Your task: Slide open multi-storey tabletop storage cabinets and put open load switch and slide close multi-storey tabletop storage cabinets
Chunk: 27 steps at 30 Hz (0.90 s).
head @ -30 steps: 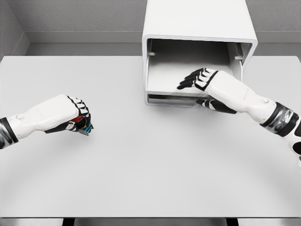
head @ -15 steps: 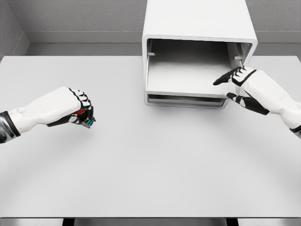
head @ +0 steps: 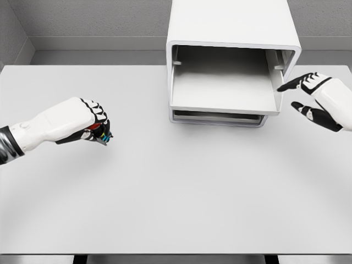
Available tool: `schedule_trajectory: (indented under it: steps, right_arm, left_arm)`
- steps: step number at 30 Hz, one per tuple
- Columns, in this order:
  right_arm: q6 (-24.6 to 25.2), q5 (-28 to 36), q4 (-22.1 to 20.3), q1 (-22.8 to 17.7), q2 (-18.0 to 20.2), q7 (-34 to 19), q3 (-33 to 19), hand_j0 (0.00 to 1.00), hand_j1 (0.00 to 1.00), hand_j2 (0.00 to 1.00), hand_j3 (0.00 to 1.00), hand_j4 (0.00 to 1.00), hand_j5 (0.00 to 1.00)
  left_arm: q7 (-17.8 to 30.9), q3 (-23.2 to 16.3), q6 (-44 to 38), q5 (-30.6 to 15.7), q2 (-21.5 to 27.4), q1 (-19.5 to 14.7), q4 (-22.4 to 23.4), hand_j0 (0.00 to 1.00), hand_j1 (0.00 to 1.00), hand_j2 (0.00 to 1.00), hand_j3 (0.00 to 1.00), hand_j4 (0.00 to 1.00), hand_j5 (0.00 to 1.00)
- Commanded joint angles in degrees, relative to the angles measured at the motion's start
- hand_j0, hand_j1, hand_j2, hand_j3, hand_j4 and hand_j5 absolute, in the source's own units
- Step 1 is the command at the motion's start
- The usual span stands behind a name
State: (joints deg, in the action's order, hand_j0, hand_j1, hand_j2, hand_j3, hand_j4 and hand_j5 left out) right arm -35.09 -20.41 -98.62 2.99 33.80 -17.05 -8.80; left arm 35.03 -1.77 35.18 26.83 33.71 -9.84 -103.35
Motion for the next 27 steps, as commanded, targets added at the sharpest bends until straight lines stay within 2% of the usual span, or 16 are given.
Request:
schedule_trajectory:
  steps: [1,7,12,15,19,22,27]
  right_arm:
    - [0.09,0.45,0.27,-0.09,0.04,0.08,-1.13,0.64,0.64,0.64,0.64,0.64,0.64]
    - [0.09,0.81,2.2,-0.53,0.04,-0.09,-2.1,0.65,0.65,0.65,0.65,0.65,0.65]
    - [0.09,0.81,2.73,-1.67,0.04,-2.29,-2.28,0.65,0.65,0.65,0.65,0.65,0.65]
    - [0.09,0.81,2.9,-3.78,2.32,-2.38,-2.8,0.56,0.56,0.56,0.56,0.56,0.56]
    - [0.09,0.72,4.13,-4.92,2.94,-2.38,-3.24,0.56,0.56,0.56,0.56,0.56,0.56]
    - [0.09,0.54,4.22,-5.62,3.55,-2.47,-3.77,0.56,0.56,0.56,0.56,0.56,0.56]
    - [0.09,-0.07,3.34,-7.21,3.64,-2.55,-3.42,0.56,0.56,0.56,0.56,0.56,0.56]
  left_arm:
    - [-0.03,0.01,-0.18,-0.37,-0.31,0.0,-0.01,0.33,0.33,0.33,0.33,0.33,0.33]
    - [-0.03,0.01,-0.18,-0.29,-1.01,-0.62,-0.01,0.33,0.33,0.33,0.33,0.33,0.33]
    - [-0.03,0.01,-0.18,-0.37,-1.1,-1.14,-0.01,0.33,0.33,0.33,0.33,0.33,0.33]
    - [-0.03,-0.08,-0.18,-0.11,-2.24,-2.02,-0.01,0.33,0.33,0.33,0.33,0.33,0.33]
    - [-0.03,-0.16,-0.18,0.24,-2.42,-2.37,0.07,0.33,0.33,0.33,0.33,0.33,0.33]
    - [-0.03,-0.25,-0.18,0.33,-2.51,-2.46,0.07,0.33,0.33,0.33,0.33,0.33,0.33]
    - [-0.03,-0.16,-0.18,2.62,-5.5,-3.6,0.07,0.33,0.33,0.33,0.33,0.33,0.33]
